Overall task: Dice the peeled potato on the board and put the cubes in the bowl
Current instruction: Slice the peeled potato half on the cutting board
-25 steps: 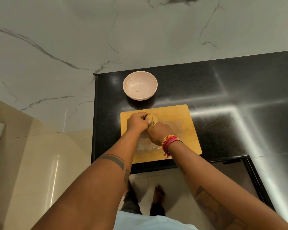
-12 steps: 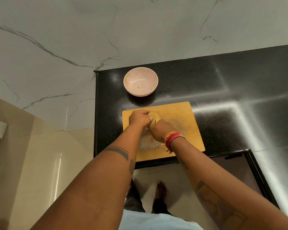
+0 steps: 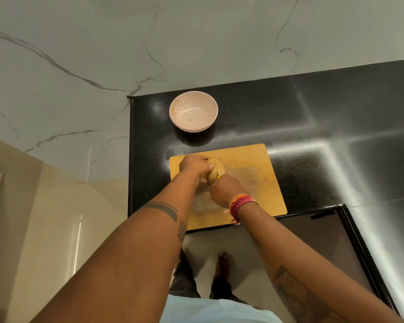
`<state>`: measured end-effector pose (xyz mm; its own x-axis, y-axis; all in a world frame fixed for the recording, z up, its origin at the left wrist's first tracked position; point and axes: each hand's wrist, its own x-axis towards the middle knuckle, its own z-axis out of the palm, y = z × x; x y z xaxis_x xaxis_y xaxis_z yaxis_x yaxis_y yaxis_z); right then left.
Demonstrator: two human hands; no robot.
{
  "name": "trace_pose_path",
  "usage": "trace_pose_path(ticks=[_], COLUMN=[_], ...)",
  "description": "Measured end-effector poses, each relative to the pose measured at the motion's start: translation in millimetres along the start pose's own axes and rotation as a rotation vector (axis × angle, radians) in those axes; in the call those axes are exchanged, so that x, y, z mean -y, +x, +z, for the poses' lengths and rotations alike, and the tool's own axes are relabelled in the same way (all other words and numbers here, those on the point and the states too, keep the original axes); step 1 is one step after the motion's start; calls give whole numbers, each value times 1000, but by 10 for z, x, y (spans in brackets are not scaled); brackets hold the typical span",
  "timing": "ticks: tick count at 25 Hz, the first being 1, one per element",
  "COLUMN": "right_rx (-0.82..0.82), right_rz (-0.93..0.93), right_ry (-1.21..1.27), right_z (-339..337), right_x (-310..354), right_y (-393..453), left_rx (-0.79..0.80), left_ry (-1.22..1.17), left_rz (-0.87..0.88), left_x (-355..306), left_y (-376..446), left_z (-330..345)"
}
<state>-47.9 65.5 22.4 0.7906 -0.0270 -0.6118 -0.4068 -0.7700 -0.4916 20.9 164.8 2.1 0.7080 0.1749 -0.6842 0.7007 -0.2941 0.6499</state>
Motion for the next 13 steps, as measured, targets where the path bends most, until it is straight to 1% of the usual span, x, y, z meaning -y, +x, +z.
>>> trace_pose_path(ticks=[3, 7, 10, 13], right_rx=[-13, -41, -30, -16], right_rz=[43, 35, -6, 31], right_ry=[0, 54, 13, 20], right_z=[39, 128, 181, 217], right_x=[-36, -72, -153, -189], right_y=[-51, -37, -131, -160], left_rx=[6, -12, -11, 19], left_ry=[54, 51, 57, 62], left_rz=[14, 27, 32, 32], left_x=[4, 35, 49, 35], left_y=[-17, 9, 29, 50], left_z=[23, 33, 33, 38])
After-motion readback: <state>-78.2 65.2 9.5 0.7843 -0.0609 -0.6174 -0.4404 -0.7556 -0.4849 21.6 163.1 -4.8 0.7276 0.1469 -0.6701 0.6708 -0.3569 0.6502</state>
